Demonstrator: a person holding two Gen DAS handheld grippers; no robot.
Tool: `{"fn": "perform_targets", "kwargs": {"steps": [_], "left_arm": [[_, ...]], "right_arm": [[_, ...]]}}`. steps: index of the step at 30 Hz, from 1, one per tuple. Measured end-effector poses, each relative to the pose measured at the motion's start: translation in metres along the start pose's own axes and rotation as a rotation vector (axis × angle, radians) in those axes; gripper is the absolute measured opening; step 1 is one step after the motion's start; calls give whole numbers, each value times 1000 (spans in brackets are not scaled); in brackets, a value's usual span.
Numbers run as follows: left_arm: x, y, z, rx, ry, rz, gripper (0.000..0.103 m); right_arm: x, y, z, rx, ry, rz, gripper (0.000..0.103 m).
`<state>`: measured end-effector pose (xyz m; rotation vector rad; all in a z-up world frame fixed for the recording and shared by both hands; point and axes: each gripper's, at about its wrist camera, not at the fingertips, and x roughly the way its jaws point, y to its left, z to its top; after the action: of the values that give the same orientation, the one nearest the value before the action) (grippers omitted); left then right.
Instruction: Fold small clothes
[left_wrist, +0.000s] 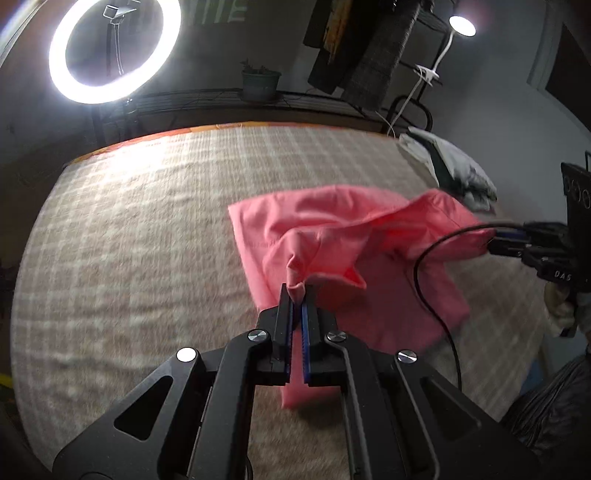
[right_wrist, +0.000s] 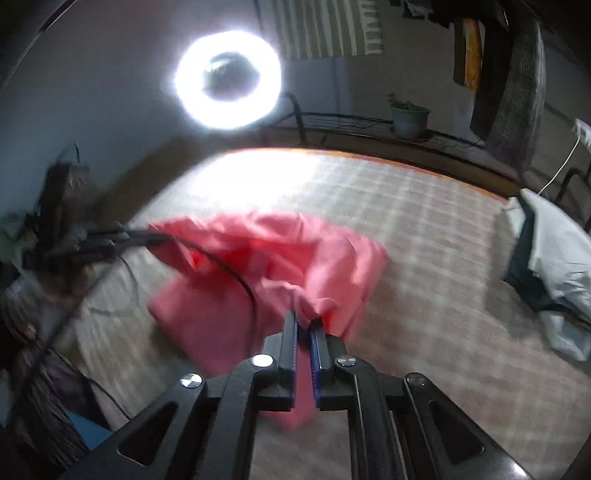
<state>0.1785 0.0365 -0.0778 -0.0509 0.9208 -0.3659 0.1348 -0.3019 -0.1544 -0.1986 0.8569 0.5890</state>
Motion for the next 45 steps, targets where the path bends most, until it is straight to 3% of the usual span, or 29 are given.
{"fn": "perform_targets", "kwargs": {"steps": [4, 8, 9, 10, 13, 15, 21, 26, 28, 29, 30, 31, 32, 33, 39, 42, 43, 45], "left_arm": [[-18, 3, -17, 16, 10, 10, 5], [-42, 17, -27, -45, -15, 2, 37], [-47, 23, -28, -89, -28, -16, 39], [-48, 29, -28, -127, -27, -32, 39], [-39, 46, -30, -266, 8, -77, 39], [-26, 50, -34, -336, 44, -104, 39], [5, 48, -43, -427, 127, -178, 39], [19, 50, -42, -466, 152, -205, 39], [24, 49, -40, -455, 161, -208, 39], [25, 48, -38, -445, 159, -208, 36], [26, 47, -36, -432, 158, -199, 21], [27, 46, -35, -415, 163, -181, 12], [28, 46, -35, -405, 166, -171, 5], [28, 47, -35, -400, 165, -164, 5], [17, 66, -41, -430, 140, -141, 3], [10, 76, -45, -464, 122, -134, 3], [9, 78, -46, -475, 120, -137, 3], [9, 81, -50, -502, 131, -158, 4]], "right_arm": [[-26, -3, -17, 5, -13, 0, 20], [-57, -9, -32, 56, -56, 22, 24], [-64, -10, -37, 85, -69, 31, 24], [-69, -15, -40, 130, -85, 43, 24], [-64, -22, -43, 225, -97, 82, 38], [-48, -26, -38, 251, -82, 69, 43], [16, -38, -12, 238, -6, -5, 43], [59, -53, -1, 269, 35, 23, 43], [66, -50, 5, 245, 33, 36, 43], [67, -46, 9, 222, 25, 45, 37], [66, -43, 12, 205, 21, 53, 24], [66, -39, 14, 187, 18, 52, 17], [64, -34, 15, 163, 16, 37, 5], [59, -27, 15, 132, 8, 12, 0], [9, 33, -5, -137, -53, -77, 0], [-3, 59, -33, -294, -10, -138, 0], [-6, 63, -44, -309, 14, -121, 0], [-12, 58, -57, -274, 37, -100, 15]]}}
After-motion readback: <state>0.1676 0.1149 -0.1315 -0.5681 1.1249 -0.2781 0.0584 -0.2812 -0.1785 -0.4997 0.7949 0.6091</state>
